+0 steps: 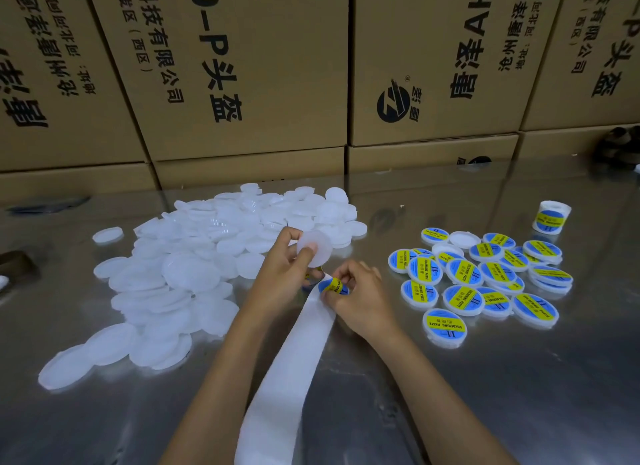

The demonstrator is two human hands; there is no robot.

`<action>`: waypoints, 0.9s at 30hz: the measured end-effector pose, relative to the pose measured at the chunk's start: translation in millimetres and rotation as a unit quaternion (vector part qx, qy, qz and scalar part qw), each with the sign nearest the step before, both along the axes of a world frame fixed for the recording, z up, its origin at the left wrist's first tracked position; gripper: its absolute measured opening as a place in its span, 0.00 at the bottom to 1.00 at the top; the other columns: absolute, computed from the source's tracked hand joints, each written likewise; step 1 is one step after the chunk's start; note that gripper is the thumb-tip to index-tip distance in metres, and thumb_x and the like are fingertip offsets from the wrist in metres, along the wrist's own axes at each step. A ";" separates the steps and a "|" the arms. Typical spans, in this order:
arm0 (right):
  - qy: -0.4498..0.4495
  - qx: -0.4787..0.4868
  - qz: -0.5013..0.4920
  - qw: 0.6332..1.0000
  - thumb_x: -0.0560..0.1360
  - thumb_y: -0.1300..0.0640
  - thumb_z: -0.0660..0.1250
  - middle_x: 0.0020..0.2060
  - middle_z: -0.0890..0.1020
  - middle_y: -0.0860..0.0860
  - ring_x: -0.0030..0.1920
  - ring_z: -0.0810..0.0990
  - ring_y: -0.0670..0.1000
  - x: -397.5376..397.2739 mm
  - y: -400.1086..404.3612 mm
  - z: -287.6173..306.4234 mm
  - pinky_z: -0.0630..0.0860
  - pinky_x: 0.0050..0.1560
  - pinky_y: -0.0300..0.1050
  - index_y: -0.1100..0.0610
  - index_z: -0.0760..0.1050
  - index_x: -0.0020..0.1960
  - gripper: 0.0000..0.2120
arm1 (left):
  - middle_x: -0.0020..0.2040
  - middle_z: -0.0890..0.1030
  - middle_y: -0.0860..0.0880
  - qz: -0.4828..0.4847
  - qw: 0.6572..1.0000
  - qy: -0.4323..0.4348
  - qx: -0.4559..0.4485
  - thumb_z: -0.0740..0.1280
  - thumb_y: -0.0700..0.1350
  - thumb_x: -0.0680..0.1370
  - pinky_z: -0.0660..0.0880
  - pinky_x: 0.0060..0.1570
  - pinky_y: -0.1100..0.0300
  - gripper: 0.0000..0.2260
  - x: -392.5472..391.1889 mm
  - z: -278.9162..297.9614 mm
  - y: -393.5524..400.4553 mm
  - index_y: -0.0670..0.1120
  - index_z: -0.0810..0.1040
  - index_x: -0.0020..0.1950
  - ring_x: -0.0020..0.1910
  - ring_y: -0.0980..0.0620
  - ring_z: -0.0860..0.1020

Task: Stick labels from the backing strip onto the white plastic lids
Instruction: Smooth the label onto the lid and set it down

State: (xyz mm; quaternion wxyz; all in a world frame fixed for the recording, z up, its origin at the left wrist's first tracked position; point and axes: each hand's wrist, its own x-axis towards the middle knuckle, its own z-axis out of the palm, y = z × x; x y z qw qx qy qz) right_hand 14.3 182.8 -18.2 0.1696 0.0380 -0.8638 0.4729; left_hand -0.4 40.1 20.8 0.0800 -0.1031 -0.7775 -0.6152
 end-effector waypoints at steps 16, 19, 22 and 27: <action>0.044 -0.031 -0.001 0.999 0.69 0.60 0.75 0.41 0.77 0.42 0.50 0.73 0.47 9.5 7.0 11.3 0.71 0.46 0.39 0.50 0.76 0.45 0.10 | 0.58 0.80 0.51 0.042 0.993 0.006 -0.113 0.59 0.52 0.85 0.76 0.37 0.71 0.08 -2.1 -11.1 -0.3 0.51 0.67 0.61 0.48 0.56 0.81; 0.019 -0.080 0.000 0.997 0.68 0.62 0.75 0.43 0.79 0.47 0.49 0.76 0.50 7.7 10.1 14.8 0.75 0.48 0.45 0.47 0.73 0.42 0.14 | 0.56 0.82 0.47 0.038 0.994 0.005 -0.102 0.59 0.51 0.85 0.75 0.37 0.71 0.06 -2.3 -11.5 -1.0 0.51 0.68 0.58 0.47 0.54 0.83; -0.011 -0.178 0.008 0.984 0.70 0.65 0.70 0.41 0.80 0.56 0.43 0.78 0.52 8.7 13.5 21.2 0.76 0.47 0.48 0.53 0.75 0.40 0.08 | 0.55 0.82 0.44 0.034 0.994 0.007 -0.106 0.59 0.49 0.85 0.78 0.38 0.68 0.03 -2.5 -9.5 -1.0 0.52 0.67 0.57 0.44 0.53 0.84; -0.052 -0.370 0.031 0.927 0.65 0.60 0.64 0.31 0.79 0.49 0.35 0.74 0.47 15.3 22.0 34.8 0.71 0.39 0.38 0.53 0.75 0.31 0.05 | 0.53 0.83 0.42 0.025 0.995 -0.004 -0.101 0.59 0.49 0.85 0.79 0.54 0.47 0.02 3.9 -2.5 2.0 0.51 0.67 0.54 0.52 0.44 0.82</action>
